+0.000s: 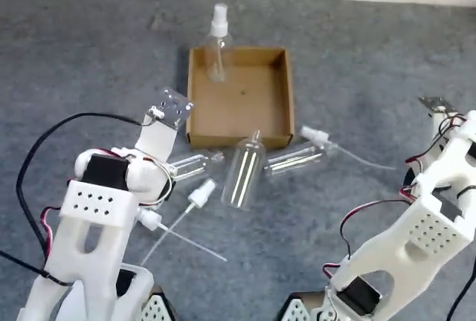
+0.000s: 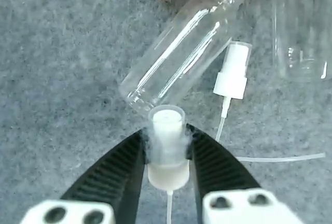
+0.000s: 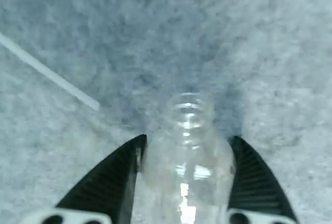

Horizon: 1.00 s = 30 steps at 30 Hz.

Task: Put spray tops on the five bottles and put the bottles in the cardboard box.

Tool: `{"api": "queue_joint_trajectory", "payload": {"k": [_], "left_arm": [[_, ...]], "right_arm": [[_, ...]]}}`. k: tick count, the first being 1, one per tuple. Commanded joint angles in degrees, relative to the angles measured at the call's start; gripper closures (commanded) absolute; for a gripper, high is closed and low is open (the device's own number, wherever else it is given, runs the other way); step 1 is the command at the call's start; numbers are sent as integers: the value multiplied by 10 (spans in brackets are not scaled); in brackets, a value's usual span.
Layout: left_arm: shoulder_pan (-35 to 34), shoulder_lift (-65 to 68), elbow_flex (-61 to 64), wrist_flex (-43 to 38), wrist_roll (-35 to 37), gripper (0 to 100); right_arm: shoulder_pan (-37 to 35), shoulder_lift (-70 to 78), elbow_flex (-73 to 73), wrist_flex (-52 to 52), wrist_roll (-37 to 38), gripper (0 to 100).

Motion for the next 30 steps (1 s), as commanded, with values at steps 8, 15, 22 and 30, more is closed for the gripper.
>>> {"api": "queue_joint_trajectory", "payload": {"k": [8,15,22,30], "left_arm": [[11,-15,-2,-11,7,993],[11,-16,-3,-11,8,993],[10,-17,-2,-20,8,992],[3,-17,4,-29,8,992]], "right_arm": [[8,-9,-38,9,7,995],[-35,-34,-221,197,-4,995],[-121,-137,-262,192,-136,995],[-274,-333,-87,192,-199,995]]}}
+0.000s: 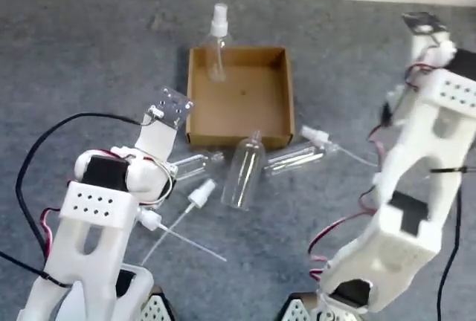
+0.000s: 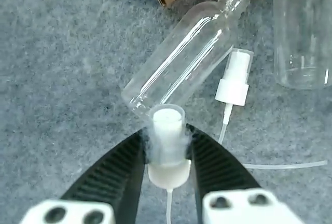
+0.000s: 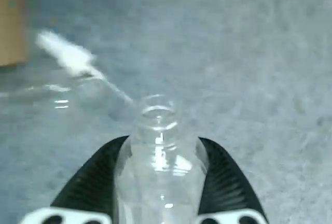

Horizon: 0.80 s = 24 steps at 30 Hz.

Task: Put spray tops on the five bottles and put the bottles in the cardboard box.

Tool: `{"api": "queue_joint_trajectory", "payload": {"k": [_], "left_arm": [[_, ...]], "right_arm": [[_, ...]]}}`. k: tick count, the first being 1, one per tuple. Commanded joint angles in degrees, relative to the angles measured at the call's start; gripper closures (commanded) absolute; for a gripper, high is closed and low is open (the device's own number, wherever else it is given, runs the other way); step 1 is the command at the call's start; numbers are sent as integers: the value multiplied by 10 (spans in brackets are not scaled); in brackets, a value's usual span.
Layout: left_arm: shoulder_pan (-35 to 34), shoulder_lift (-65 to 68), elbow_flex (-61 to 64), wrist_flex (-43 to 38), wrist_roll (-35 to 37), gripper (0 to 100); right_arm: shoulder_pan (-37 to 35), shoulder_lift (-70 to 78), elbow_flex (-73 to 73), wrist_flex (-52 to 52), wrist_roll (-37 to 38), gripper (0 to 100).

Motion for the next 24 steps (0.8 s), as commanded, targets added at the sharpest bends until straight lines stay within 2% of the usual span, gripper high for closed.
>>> {"api": "queue_joint_trajectory", "payload": {"k": [1,4,10,13,17,21,24], "left_arm": [[-2,-12,-3,-12,5,992],[-19,-12,-5,-12,5,992],[-27,-22,-30,-11,7,996],[-44,-70,-71,-9,36,996],[-58,-148,-126,-4,38,995],[-79,-183,-184,13,44,996],[-90,-183,-225,11,85,996]], "right_arm": [[-84,-153,107,13,-16,995],[-159,-271,224,0,-22,995],[-298,-451,467,-131,-93,995],[-386,-492,561,-189,-140,995],[-496,-508,618,-262,-171,995],[-569,-513,633,-326,-196,995],[-611,-514,675,-378,-203,995]]}}
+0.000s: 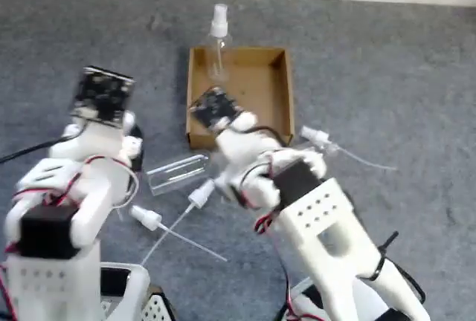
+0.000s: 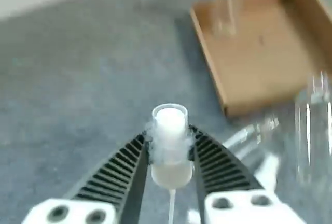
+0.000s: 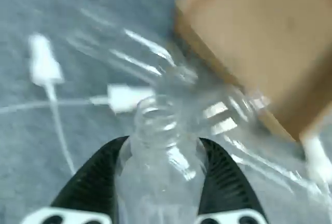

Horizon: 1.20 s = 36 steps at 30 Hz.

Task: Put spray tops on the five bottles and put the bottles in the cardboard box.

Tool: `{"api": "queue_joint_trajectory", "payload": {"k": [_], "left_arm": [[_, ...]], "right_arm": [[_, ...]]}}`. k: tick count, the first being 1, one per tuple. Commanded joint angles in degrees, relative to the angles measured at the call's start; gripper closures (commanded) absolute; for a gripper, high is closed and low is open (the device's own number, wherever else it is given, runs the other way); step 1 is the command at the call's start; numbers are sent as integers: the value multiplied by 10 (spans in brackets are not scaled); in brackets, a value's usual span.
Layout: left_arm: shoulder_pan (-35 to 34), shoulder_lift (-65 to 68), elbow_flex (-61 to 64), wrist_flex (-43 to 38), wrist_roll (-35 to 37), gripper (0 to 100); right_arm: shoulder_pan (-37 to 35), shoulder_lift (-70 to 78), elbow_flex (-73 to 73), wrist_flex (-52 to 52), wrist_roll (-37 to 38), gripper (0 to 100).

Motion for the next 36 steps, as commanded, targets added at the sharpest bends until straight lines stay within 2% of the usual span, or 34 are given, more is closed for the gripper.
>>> {"api": "queue_joint_trajectory", "payload": {"k": [1,7,14,19,27,36], "left_arm": [[-14,-10,-80,3,54,996],[-14,-13,-107,-25,163,996],[-14,-14,-105,-64,237,996],[-11,-14,-104,-75,244,996],[50,-13,-103,-71,244,996],[45,-9,-102,-76,237,996]], "right_arm": [[-54,-20,31,-71,-15,995],[-131,-20,97,-189,-22,995],[-141,-20,161,-277,-65,995],[-141,-20,163,-280,-66,995],[-141,-20,163,-280,-66,995],[-139,-20,164,-278,-67,995]]}}
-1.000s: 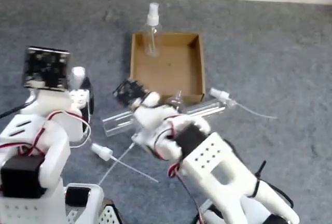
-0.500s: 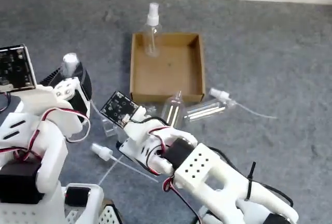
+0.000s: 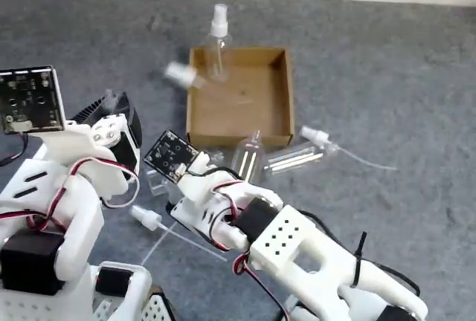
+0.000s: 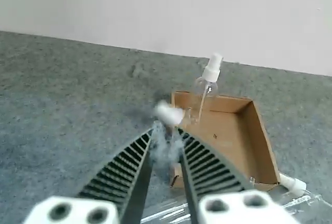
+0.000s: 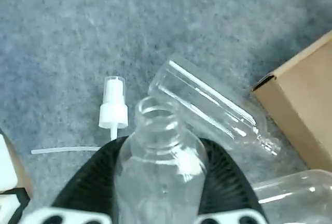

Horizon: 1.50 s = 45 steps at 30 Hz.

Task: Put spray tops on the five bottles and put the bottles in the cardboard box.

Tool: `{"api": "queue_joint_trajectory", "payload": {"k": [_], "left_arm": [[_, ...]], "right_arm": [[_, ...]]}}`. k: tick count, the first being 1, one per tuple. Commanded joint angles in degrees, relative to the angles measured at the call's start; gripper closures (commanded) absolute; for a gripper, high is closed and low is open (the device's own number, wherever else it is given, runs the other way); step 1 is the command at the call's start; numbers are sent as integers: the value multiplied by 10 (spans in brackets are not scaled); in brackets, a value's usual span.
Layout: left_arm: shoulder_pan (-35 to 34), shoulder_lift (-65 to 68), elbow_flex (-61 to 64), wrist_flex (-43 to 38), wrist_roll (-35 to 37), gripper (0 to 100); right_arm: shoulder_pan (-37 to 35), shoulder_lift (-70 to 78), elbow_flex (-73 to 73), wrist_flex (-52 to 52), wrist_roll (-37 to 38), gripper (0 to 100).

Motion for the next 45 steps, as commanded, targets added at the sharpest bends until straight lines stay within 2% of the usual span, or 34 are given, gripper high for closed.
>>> {"api": "queue_joint_trajectory", "payload": {"k": [1,6,10,16,19,25,29,32,38,45], "left_arm": [[-7,7,-16,-17,-12,996],[-87,7,73,-79,-59,993],[-124,4,129,-92,-91,992],[-154,7,153,-94,-107,992],[-154,7,155,-94,-109,992],[-151,8,211,-110,-139,992],[-151,4,240,-106,-139,992],[-150,3,262,-106,-138,992],[-153,3,316,-110,-139,992],[-155,3,378,-134,-141,992]], "right_arm": [[0,-18,-4,-8,-8,995],[60,-18,-8,72,-7,995],[140,-18,-51,160,-3,995],[307,-18,-160,322,66,995],[402,-12,-218,392,133,995],[628,11,-249,368,241,995],[740,124,-252,297,266,995],[775,236,-262,266,266,995],[790,392,-366,262,264,978],[789,437,-410,262,265,761]]}}
